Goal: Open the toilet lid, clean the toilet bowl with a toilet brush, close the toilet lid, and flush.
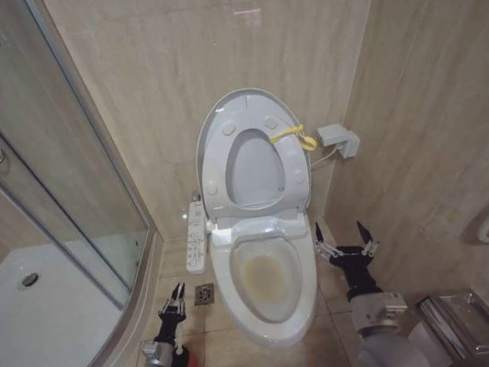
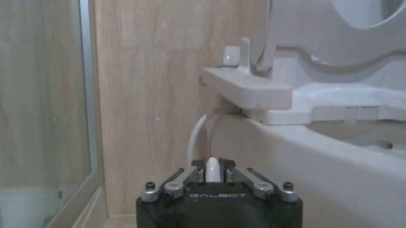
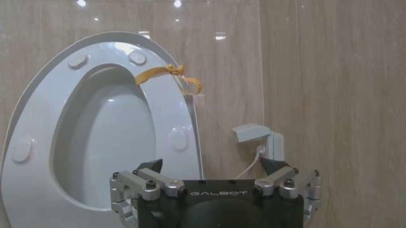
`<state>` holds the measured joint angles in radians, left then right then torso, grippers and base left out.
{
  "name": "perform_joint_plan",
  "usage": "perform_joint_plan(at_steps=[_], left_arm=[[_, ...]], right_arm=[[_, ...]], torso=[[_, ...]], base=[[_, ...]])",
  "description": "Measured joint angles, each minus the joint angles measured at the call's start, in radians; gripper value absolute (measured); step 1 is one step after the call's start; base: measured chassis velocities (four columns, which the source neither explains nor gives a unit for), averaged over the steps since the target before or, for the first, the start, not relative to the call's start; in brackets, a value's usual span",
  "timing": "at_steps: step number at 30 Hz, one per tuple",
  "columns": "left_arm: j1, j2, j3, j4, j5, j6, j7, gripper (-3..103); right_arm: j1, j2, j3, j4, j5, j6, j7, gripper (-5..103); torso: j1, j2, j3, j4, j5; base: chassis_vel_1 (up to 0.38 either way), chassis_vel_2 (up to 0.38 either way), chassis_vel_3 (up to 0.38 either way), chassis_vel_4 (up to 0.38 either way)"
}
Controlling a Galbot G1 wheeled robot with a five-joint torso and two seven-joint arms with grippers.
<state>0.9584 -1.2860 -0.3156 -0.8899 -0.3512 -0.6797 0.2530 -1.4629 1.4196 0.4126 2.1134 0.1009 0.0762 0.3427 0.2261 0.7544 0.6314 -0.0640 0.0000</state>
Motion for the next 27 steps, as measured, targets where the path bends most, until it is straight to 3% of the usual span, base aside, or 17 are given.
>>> perform_joint_plan(at_steps=[10, 27], left_arm=[[0.141, 0.002, -0.018, -0.157, 0.075, -0.03, -0.055, 14], [0.213, -0.006, -0.05, -0.065, 0.133, -0.103, -0.062, 14]], right_arm=[[0.0, 0.0, 0.0, 0.0, 0.0, 0.0, 0.0, 100], [0.0, 0.0, 0.0, 0.0, 0.0, 0.0, 0.0, 100]], torso=[[0.0, 0.0, 0.0, 0.0, 0.0], [0.0, 0.0, 0.0, 0.0, 0.0006]], base=[[0.0, 0.0, 0.0, 0.0], [0.0, 0.0, 0.0, 0.0]])
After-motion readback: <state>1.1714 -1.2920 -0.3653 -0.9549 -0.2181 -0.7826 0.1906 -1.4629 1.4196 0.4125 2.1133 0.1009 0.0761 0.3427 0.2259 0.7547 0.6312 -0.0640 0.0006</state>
